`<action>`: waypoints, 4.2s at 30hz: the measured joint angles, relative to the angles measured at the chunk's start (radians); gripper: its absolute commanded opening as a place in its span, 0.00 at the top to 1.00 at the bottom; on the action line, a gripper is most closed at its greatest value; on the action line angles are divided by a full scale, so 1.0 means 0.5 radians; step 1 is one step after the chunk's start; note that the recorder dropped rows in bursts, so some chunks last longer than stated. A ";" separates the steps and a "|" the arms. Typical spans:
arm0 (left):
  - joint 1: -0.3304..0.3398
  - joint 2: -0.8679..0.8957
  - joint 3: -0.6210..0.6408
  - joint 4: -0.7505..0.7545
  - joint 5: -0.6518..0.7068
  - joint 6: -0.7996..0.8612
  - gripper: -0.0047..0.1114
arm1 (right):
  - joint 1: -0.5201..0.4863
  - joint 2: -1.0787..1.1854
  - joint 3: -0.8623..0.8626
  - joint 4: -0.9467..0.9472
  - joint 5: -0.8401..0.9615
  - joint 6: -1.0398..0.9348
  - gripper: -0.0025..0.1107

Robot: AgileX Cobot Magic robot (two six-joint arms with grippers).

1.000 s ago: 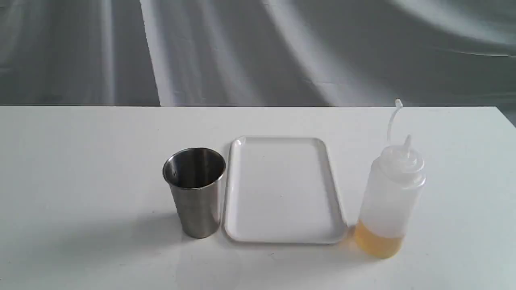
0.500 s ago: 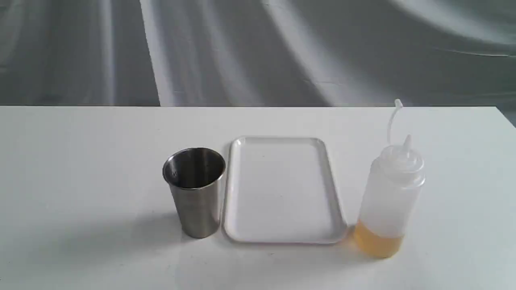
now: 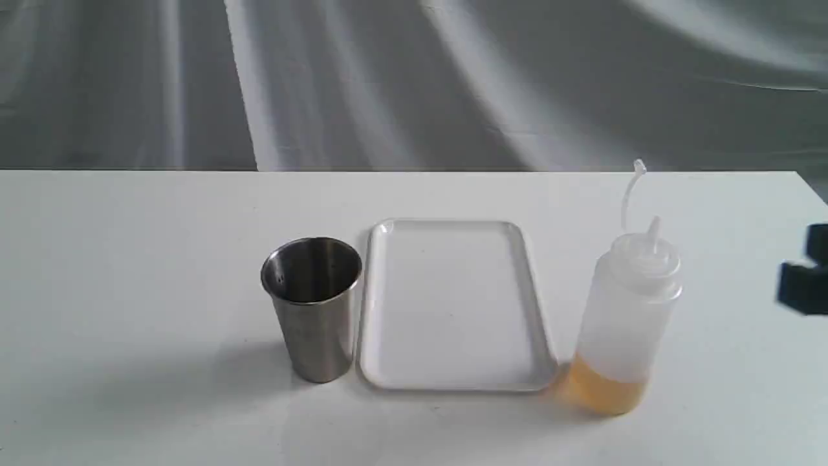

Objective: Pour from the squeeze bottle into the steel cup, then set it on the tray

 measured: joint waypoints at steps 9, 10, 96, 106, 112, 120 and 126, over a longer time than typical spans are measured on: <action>0.000 0.000 0.000 0.000 0.000 0.000 0.96 | 0.157 0.514 0.169 0.112 -0.219 -0.059 0.98; 0.000 0.000 0.000 0.000 0.000 0.000 0.96 | 0.157 0.545 0.211 0.119 -0.250 -0.064 0.98; 0.000 0.000 0.000 0.000 0.000 0.000 0.96 | 0.157 1.967 0.019 0.590 -1.907 -0.587 0.71; 0.000 0.000 0.000 0.000 0.000 0.000 0.96 | 0.157 1.860 0.019 0.590 -1.720 -0.584 0.86; 0.000 0.000 0.000 0.000 0.000 0.000 0.96 | 0.157 1.514 0.019 0.598 -1.282 -0.580 0.86; 0.000 0.000 0.000 0.000 0.000 0.000 0.96 | 0.157 1.104 -0.274 0.478 -0.431 -0.583 0.86; 0.000 0.000 0.000 0.000 0.000 0.000 0.96 | 0.201 1.084 -0.741 -0.007 0.103 -0.355 0.86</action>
